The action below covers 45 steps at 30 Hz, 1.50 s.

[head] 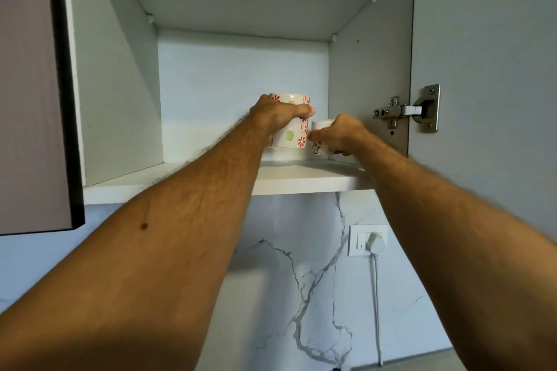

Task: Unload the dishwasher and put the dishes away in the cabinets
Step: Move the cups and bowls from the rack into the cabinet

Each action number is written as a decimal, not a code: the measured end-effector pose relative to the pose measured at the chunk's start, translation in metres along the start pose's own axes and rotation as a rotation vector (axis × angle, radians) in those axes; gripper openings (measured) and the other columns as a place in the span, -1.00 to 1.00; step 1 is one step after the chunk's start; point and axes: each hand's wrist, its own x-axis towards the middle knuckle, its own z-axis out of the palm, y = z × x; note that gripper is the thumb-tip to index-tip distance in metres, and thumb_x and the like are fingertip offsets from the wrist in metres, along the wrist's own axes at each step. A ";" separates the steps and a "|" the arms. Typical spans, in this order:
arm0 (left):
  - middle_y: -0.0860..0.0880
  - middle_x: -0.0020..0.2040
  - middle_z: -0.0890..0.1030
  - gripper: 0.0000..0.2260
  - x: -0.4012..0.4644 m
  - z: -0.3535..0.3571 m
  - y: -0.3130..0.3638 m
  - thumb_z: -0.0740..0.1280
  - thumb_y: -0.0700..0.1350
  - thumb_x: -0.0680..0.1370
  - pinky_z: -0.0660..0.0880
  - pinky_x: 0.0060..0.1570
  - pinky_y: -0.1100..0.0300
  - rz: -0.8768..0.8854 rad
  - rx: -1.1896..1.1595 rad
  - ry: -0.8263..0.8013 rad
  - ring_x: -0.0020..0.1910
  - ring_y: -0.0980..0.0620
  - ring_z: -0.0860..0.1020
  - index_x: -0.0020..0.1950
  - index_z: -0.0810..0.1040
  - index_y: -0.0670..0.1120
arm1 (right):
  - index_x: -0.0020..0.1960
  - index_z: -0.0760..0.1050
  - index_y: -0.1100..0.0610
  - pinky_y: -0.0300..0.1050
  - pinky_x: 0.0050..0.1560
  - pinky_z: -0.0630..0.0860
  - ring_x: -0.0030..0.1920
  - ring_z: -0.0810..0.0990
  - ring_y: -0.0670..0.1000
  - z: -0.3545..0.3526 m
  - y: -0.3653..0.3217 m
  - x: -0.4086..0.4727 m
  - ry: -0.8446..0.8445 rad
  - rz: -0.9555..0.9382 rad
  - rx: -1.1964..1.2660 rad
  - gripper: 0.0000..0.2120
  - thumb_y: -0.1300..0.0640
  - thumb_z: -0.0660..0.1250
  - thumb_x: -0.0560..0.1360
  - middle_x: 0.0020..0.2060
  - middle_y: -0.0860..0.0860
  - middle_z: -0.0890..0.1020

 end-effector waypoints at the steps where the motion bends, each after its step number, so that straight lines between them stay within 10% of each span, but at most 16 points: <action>1: -0.04 -0.09 0.71 -0.44 0.001 0.001 0.003 0.58 0.22 0.18 0.63 0.00 -0.04 -0.002 0.022 -0.010 -0.17 -0.07 0.70 0.07 0.62 -0.02 | 0.10 0.49 0.15 -0.20 -0.46 0.39 -0.35 0.55 -0.06 -0.002 0.001 0.003 -0.001 0.006 0.001 -0.57 -0.13 0.50 0.44 -0.22 0.00 0.60; 34: -0.10 0.02 0.65 -0.28 0.059 0.043 -0.016 0.43 0.44 0.26 0.58 0.10 0.03 0.026 0.477 -0.103 0.01 -0.06 0.62 0.09 0.56 -0.14 | 0.00 0.47 0.16 -0.21 -0.45 0.34 -0.37 0.50 -0.08 -0.004 0.018 -0.008 -0.084 0.058 0.158 -0.65 0.06 0.55 0.39 -0.31 -0.02 0.52; 41: -0.09 0.04 0.60 -0.32 0.053 0.056 -0.019 0.36 0.41 0.39 0.44 -0.22 0.17 0.021 0.441 -0.083 0.01 -0.06 0.58 0.17 0.50 -0.16 | 0.05 0.49 0.15 -0.26 -0.51 0.29 -0.39 0.48 -0.09 -0.005 0.019 -0.013 -0.099 0.078 0.159 -0.68 0.07 0.53 0.41 -0.31 -0.02 0.51; 45: -0.07 0.12 0.59 -0.22 0.054 0.057 -0.021 0.25 0.51 0.35 0.51 0.11 0.08 -0.015 0.318 -0.130 0.08 -0.09 0.57 0.21 0.52 -0.14 | -0.08 0.53 0.17 -0.25 -0.49 0.29 -0.41 0.49 -0.05 -0.007 0.017 -0.016 -0.106 0.085 0.140 -0.79 0.10 0.49 0.38 -0.34 0.00 0.54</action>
